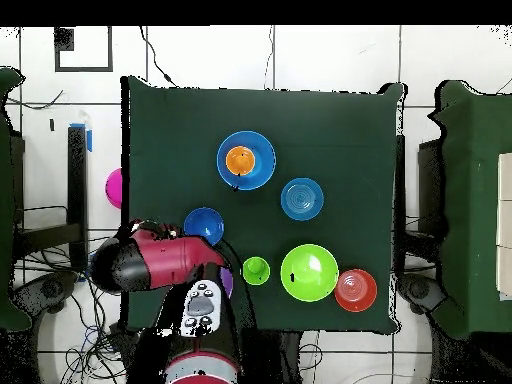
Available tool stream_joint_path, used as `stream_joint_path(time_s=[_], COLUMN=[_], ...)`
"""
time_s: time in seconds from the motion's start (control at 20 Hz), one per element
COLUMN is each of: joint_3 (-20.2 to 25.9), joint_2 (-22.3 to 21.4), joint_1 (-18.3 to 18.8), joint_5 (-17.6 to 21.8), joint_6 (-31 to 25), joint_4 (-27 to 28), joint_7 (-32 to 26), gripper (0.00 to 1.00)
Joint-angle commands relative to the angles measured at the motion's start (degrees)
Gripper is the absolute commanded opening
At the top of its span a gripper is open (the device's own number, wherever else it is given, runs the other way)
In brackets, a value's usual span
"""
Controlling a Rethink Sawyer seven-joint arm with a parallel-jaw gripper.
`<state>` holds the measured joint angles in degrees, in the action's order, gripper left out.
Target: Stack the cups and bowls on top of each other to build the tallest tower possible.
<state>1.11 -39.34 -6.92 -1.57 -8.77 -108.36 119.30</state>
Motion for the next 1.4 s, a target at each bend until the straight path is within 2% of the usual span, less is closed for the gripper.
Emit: stream_joint_path(time_s=[0.05, 0.3, 0.55, 0.8, 1.05, 1.4], joint_3=[-1.12, -4.17, -3.66, -2.52, -4.09, -4.38], joint_2=[4.32, 6.63, 8.22, 10.56, 13.10, 15.04], joint_1=[-5.24, -9.85, -10.46, -9.07, -9.83, -9.05], joint_5=[-6.54, -12.37, -16.22, -16.89, -16.46, -15.16], joint_6=[-4.19, -4.06, -2.70, -0.09, 1.76, 3.70], joint_4=[1.11, 2.66, 2.53, 3.09, 5.01, 6.32], joint_7=[14.77, 18.18, 19.38, 18.57, 18.13, 17.04], gripper=[1.00, 1.00, 1.00, 1.00, 1.00, 1.00])
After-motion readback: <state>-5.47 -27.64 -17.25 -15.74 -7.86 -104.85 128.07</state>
